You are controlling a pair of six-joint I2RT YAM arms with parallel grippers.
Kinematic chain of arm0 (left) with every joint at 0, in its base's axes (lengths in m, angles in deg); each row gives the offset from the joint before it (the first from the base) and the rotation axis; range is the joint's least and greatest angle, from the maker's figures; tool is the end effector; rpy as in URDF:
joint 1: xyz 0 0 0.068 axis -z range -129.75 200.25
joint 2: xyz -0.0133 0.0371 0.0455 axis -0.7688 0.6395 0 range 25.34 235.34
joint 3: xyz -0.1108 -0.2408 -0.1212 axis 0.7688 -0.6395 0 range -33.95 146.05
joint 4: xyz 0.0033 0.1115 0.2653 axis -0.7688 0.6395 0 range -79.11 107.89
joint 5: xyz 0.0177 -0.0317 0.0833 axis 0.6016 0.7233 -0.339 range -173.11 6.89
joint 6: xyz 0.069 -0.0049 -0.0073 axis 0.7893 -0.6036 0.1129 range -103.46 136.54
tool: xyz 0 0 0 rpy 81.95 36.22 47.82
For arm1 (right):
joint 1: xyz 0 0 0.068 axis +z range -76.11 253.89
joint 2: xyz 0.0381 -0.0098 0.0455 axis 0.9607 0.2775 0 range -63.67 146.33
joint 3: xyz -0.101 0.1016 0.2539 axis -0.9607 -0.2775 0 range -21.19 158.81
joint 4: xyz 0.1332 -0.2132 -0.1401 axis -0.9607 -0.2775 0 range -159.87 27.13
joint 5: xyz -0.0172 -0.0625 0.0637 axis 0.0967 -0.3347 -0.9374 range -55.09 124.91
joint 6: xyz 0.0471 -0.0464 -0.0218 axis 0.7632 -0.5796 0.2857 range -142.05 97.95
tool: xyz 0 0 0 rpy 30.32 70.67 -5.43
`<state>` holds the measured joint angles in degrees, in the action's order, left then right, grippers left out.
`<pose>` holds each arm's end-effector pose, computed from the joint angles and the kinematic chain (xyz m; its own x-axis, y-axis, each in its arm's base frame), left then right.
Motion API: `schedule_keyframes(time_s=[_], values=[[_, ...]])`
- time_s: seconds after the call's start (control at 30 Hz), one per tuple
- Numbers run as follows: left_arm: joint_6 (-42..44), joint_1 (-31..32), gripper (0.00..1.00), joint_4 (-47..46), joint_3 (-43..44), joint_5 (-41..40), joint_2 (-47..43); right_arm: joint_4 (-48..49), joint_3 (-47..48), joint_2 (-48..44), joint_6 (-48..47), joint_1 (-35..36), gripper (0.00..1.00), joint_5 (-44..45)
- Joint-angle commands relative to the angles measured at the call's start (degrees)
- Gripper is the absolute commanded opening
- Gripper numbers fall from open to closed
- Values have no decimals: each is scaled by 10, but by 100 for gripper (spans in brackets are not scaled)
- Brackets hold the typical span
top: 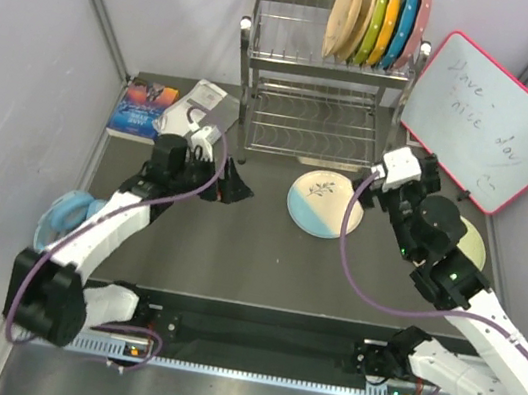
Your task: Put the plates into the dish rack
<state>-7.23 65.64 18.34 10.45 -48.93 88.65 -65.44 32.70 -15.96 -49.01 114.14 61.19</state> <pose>0.2603 -0.1046 0.2813 -0.6758 -0.1598 -0.7195 0.4725 0.6552 -0.5894 0.1832 0.1222 0.4198 0.1527 -0.4034 -0.9022 -0.1940 0.8829 -0.4276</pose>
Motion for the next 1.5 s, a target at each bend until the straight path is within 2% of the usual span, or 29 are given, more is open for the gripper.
schedule_keyframes(time_s=[0.0, 0.1, 0.13, 0.2, 0.23, 0.33, 0.43, 0.57, 0.7, 0.9, 1.2, 1.33, 1.47], values=[[-93, 25, 99, -70, 60, -40, 123, -121, -35, -26, 87, -28, 100, -85], [-102, 68, 99, -70, 98, -82, 201, -155, -46, -16, 100, -72, 100, -133], [-107, 92, 99, -70, 106, -94, 237, -169, -49, -2, 101, -89, 100, -180], [-126, 112, 99, -70, 133, -121, 274, -183, -48, 20, 107, -159, 100, -242], [-127, 131, 99, -70, 143, -132, 304, -203, -44, 53, 110, -183, 100, -306], [-140, 154, 98, -62, 174, -151, 351, -222, -17, 125, 131, -293, 100, -402], [-160, 160, 97, -68, 178, -158, 375, -213, -6, 183, 151, -348, 100, -475], [-172, 162, 97, -92, 174, -161, 391, -179, -8, 243, 175, -360, 98, -533], [-182, 162, 95, -110, 173, -161, 417, -137, 5, 341, 218, -374, 92, -591], [-192, 162, 94, -139, 183, -159, 462, -46, 24, 447, 306, -395, 91, -616], [-196, 166, 90, -170, 209, -156, 518, -36, 73, 571, 328, -395, 85, -666], [-198, 175, 86, -180, 223, -148, 540, -49, 88, 605, 331, -391, 82, -685], [-193, 182, 81, -178, 227, -139, 548, -85, 87, 615, 296, -374, 81, -709]])
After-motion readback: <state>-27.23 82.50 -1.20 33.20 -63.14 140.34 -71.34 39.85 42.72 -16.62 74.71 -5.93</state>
